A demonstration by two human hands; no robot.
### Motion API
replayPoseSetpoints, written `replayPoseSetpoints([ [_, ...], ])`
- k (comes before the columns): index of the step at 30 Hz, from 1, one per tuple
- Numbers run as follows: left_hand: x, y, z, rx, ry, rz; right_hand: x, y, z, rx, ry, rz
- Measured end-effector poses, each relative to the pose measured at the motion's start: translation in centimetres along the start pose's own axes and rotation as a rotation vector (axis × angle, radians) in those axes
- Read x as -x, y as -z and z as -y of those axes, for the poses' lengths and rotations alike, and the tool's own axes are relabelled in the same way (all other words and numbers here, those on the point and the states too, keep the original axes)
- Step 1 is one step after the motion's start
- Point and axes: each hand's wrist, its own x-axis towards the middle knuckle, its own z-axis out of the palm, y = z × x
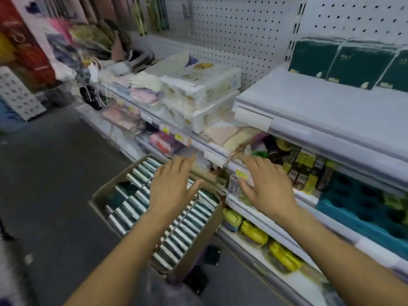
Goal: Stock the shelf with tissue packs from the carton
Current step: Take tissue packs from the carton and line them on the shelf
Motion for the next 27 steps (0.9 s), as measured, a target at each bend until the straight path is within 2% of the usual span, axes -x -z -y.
replayPoseSetpoints([
  [9,5.7,-7.0,10.8,0.031,0.300,0.329,-2.5,-11.1,5.5,-0.169,0.022,0.337],
  [15,4.2,-13.5,16.1,0.106,0.385,0.544,-5.3,-18.9,7.6,-0.154,0.012,0.547],
  [21,-0.5,-20.1,18.4,0.122,0.307,0.609,-7.5,-25.9,6.7,-0.081,-0.085,0.672],
  [27,-6.1,-26.9,16.3,0.115,0.056,0.551,-7.4,-30.6,4.7,0.036,-0.174,0.728],
])
